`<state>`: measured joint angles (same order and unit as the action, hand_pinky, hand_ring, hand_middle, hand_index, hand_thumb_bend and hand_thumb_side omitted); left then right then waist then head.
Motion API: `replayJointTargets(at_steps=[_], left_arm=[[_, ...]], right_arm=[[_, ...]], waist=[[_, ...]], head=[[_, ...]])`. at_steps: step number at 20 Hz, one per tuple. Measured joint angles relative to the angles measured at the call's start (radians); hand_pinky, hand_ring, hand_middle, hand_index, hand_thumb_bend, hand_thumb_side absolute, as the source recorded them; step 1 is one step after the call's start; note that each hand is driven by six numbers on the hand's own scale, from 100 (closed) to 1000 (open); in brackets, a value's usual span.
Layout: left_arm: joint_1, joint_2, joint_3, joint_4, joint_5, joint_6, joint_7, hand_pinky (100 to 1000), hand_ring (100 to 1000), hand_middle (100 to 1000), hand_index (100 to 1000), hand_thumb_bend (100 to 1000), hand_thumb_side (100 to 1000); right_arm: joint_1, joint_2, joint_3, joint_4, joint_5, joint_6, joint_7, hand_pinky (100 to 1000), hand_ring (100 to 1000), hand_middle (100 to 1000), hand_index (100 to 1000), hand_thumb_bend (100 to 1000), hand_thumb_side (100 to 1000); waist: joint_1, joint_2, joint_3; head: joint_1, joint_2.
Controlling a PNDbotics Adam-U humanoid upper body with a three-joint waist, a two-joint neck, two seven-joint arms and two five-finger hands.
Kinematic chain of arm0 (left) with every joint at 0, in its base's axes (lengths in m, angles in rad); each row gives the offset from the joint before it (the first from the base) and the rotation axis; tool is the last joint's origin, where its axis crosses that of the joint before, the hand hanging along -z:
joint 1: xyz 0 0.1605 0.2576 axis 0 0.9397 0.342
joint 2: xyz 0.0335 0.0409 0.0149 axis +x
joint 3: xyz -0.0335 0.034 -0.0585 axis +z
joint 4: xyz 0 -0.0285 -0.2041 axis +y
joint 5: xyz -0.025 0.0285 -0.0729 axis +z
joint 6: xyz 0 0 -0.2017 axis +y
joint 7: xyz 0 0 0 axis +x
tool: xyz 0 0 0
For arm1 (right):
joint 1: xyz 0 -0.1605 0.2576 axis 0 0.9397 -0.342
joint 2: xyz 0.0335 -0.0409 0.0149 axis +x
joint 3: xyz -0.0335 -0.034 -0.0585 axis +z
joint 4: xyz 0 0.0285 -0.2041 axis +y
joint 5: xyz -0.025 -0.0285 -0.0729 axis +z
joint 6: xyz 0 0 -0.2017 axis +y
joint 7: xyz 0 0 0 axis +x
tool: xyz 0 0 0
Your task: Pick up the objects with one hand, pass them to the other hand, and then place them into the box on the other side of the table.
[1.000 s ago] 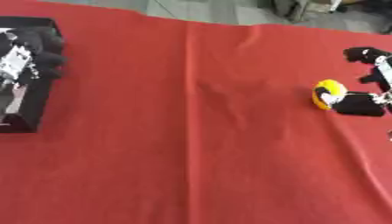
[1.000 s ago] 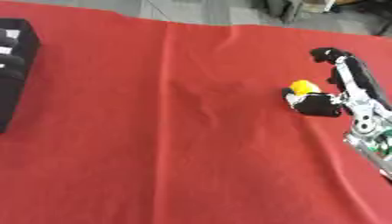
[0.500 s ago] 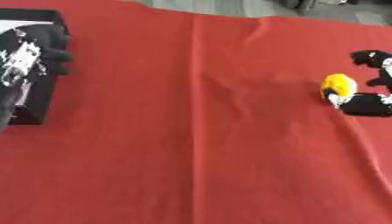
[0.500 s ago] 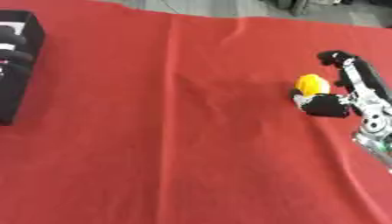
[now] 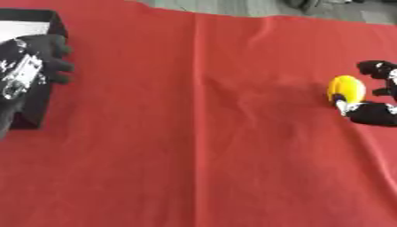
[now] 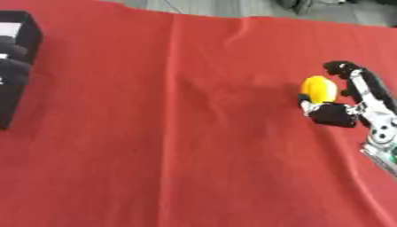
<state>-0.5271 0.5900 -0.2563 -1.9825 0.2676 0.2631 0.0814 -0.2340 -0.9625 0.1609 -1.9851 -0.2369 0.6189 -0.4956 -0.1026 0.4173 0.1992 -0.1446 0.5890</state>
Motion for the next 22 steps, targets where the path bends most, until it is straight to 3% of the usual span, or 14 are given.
replayJointTargets(at_steps=[8,22], left_arm=[[-0.007,-0.008,-0.006,0.0,-0.013,-0.006,-0.008,709,698,701,801,100,673],[-0.007,-0.016,-0.012,0.0,-0.022,-0.01,-0.012,706,696,696,798,100,674]], right_arm=[[0.009,-0.001,-0.021,0.021,-0.059,-0.052,-0.052,812,945,830,872,313,100],[0.032,-0.001,-0.092,0.121,-0.048,-0.058,-0.058,818,938,828,868,241,100]], waist=[[-0.001,0.019,0.021],[-0.001,0.027,0.035]], head=[[-0.024,-0.025],[-0.044,-0.029]])
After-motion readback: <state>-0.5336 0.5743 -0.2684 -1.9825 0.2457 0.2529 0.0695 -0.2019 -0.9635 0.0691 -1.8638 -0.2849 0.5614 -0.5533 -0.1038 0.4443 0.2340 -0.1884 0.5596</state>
